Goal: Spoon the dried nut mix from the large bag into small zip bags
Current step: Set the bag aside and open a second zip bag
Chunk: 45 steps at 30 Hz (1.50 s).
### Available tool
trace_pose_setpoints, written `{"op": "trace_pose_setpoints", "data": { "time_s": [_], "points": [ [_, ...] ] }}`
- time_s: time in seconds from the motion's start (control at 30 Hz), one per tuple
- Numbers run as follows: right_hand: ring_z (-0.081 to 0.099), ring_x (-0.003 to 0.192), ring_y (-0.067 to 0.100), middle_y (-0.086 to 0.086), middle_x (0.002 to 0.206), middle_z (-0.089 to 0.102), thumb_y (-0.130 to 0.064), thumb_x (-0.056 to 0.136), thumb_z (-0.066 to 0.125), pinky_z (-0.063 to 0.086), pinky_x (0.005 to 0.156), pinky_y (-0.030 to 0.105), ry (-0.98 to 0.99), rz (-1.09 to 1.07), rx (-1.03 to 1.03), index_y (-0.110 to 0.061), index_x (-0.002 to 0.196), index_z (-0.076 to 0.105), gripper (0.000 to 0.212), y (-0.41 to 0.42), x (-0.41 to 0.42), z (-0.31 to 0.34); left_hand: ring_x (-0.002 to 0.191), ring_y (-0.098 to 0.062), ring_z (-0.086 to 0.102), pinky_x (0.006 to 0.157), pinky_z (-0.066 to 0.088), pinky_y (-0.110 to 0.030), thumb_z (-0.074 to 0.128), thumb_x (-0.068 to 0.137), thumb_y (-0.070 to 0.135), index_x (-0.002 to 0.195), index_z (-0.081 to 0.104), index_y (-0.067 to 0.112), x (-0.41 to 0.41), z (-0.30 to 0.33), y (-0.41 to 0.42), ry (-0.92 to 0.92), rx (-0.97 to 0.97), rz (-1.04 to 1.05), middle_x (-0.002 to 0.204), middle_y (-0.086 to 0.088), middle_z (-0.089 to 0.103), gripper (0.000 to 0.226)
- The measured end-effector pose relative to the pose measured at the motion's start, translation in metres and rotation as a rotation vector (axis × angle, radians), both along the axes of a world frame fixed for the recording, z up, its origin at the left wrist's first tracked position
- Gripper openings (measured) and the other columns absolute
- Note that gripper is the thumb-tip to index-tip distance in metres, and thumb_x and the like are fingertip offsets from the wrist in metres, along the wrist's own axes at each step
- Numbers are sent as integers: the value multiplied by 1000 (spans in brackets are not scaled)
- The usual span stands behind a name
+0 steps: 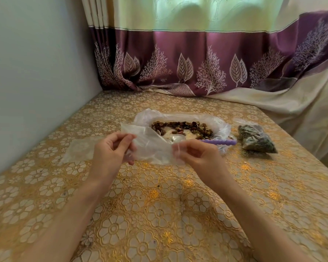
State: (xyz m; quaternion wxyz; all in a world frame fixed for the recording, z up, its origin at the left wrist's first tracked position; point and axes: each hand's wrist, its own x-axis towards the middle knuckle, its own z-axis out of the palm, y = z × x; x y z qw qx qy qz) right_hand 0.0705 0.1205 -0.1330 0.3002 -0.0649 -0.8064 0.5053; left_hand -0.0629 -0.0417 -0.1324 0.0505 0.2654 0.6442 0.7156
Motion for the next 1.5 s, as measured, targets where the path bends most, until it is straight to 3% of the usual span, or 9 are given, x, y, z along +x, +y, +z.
{"op": "trace_pose_setpoints", "data": {
  "time_s": [0.2, 0.4, 0.67, 0.8, 0.87, 1.0, 1.2, 1.3, 1.5],
  "points": [
    [70, 89, 7, -18, 95, 73, -30, 73, 68, 53, 71, 16, 14, 165, -210, -21, 112, 65, 40, 8, 1, 2, 40, -5, 47, 37, 40, -16, 51, 92, 26, 81, 64, 20, -5, -5, -2, 104, -127, 91, 49, 7, 57, 18],
    [72, 86, 17, 7, 100, 73, -33, 76, 67, 58, 73, 27, 68, 104, -241, -16, 111, 67, 39, 13, 3, 2, 32, -9, 38, 32, 32, -18, 43, 90, 41, 83, 59, 17, 0, -2, -6, 269, -143, 123, 40, 1, 46, 30],
    [72, 82, 17, 3, 102, 72, -33, 75, 68, 59, 72, 29, 89, 81, -226, -27, 106, 68, 31, 12, 4, 4, 34, -7, 35, 34, 31, -27, 36, 89, 48, 77, 61, 9, 0, -2, -7, 360, -180, 247, 45, 1, 43, 48],
    [69, 76, 31, 4, 99, 70, -34, 76, 69, 56, 69, 43, 31, 17, -102, -21, 113, 65, 40, 13, 4, 3, 77, -9, 51, 69, 43, -12, 34, 81, 72, 114, 53, 7, -1, 4, -8, 683, -297, 271, 91, 1, 56, 75],
    [66, 70, 30, -3, 91, 68, -37, 75, 68, 55, 60, 35, -7, 33, -3, -16, 120, 62, 50, 10, 3, 2, 109, -10, 45, 95, 38, -28, 37, 76, 77, 129, 43, 8, 5, 5, -3, 936, -441, 176, 120, -4, 51, 86],
    [60, 54, 7, -23, 72, 66, -30, 79, 69, 46, 48, 17, -25, 116, 97, -27, 117, 60, 38, 2, 4, 2, 131, -10, 31, 109, 29, -48, 49, 63, 81, 142, 21, 25, 17, 1, 9, 1125, -599, -47, 145, 7, 31, 100],
    [66, 68, 13, -3, 85, 69, -31, 79, 69, 58, 63, 29, -58, 142, 135, -26, 98, 69, 19, -2, 2, 0, 105, -5, 49, 83, 48, -27, 57, 66, 73, 135, 35, 25, 17, -4, 5, 975, -569, -152, 124, 19, 39, 86],
    [69, 68, 10, -2, 83, 72, -30, 77, 71, 58, 63, 25, -32, 184, 53, -42, 97, 64, 24, -3, 2, 1, 106, -3, 47, 81, 45, -19, 58, 66, 70, 136, 35, 23, 17, -5, 5, 967, -573, -179, 127, 18, 38, 88],
    [66, 58, 11, -13, 71, 68, -28, 81, 70, 57, 56, 28, 2, 136, 74, -33, 93, 67, 13, -5, 2, 0, 105, -3, 49, 80, 40, -12, 56, 72, 64, 138, 36, 19, 22, -5, 7, 1021, -599, -151, 131, 5, 49, 82]
  ]
}}
